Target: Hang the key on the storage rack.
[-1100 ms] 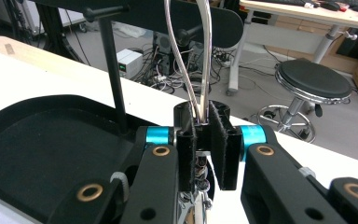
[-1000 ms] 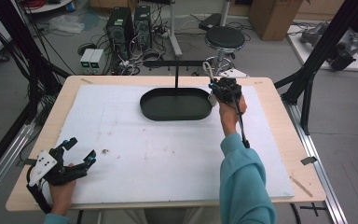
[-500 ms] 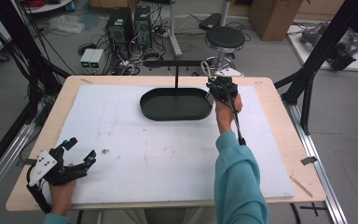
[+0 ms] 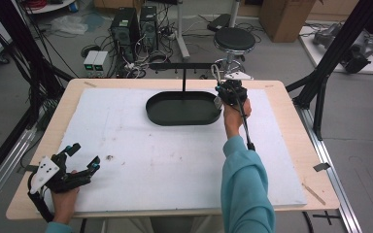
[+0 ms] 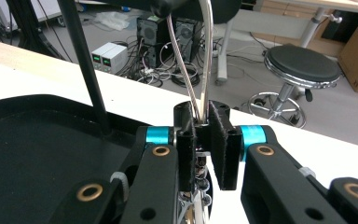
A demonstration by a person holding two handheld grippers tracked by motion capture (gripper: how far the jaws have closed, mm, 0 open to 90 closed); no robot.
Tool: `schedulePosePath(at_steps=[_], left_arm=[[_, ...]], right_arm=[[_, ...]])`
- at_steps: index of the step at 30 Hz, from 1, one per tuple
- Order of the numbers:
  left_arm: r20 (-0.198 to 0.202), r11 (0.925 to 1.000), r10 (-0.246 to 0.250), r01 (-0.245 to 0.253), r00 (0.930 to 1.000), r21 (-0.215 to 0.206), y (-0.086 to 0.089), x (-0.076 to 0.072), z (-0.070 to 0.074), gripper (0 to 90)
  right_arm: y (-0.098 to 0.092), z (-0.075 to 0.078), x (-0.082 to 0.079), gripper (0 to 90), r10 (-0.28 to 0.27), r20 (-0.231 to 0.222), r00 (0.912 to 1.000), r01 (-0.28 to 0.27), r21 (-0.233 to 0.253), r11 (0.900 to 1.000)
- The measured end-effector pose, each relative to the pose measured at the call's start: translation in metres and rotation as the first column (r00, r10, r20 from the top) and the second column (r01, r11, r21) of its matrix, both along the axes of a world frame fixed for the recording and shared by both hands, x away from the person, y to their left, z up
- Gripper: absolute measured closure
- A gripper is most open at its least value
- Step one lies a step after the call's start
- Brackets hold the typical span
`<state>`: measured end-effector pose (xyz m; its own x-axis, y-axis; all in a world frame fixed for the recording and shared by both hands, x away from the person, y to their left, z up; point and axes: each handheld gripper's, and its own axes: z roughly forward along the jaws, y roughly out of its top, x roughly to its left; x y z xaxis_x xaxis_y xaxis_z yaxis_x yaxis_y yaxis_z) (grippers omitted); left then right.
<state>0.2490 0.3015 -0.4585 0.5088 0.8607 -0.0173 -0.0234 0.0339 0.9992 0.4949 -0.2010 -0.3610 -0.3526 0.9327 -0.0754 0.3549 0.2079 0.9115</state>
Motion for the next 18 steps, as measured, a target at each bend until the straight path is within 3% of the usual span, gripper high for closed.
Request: schedulePosePath(at_steps=[7, 16, 17, 18], left_arm=[[0.002, 1.0, 0.001, -0.001, 1.0, -0.001, 0.0, 0.0001, -0.0001, 13.5], [0.002, 1.0, 0.0, 0.0, 1.0, 0.0, 0.0001, 0.0, -0.0001, 13.5], [0.003, 1.0, 0.0, 0.0, 1.0, 0.001, 0.0, 0.0001, 0.0, 13.5], [0.003, 1.0, -0.001, 0.001, 1.0, 0.001, 0.0, 0.0, 0.0, 13.5]], right_arm=[[-0.0002, -0.0049, 0.0038, 82.1, 0.005, -0.035, 0.9994, -0.004, 0.016, 1.0], [-0.0016, -0.0052, 0.0051, 80.8, 0.021, -0.039, 0.999, -0.02, 0.021, 1.0], [-0.0023, -0.0055, 0.0054, 80.2, 0.031, -0.045, 0.9985, -0.03, 0.029, 0.999], [-0.0029, -0.006, 0.0058, 71.7, 0.043, -0.051, 0.9978, -0.042, 0.031, 0.999]])
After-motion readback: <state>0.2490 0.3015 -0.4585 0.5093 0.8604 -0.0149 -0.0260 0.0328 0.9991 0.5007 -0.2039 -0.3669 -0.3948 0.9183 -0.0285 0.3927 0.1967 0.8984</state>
